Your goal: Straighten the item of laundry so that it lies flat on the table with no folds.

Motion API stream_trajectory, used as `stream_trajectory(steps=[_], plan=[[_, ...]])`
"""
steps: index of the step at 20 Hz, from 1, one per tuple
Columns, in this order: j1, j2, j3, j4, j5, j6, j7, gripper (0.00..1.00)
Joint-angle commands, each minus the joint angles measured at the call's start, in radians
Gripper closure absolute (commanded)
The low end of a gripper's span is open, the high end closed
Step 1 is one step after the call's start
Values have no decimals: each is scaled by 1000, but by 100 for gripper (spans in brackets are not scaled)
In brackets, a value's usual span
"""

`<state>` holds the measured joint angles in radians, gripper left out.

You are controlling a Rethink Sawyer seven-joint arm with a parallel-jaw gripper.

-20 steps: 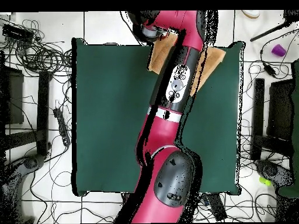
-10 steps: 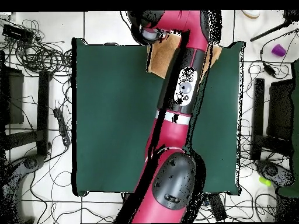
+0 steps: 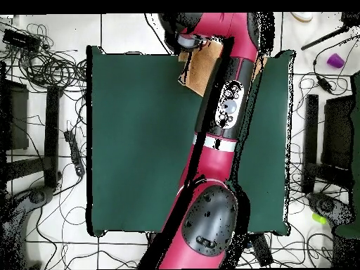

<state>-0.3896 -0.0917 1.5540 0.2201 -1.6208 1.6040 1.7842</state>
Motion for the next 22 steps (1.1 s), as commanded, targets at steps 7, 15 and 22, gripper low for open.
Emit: stream_trajectory(steps=[7,15,22], plan=[[37,19,-53,3,-61,-33,137,0],[43,33,-31,-11,-81,-89,181,0],[40,25,71,-48,-155,-57,188,0]])
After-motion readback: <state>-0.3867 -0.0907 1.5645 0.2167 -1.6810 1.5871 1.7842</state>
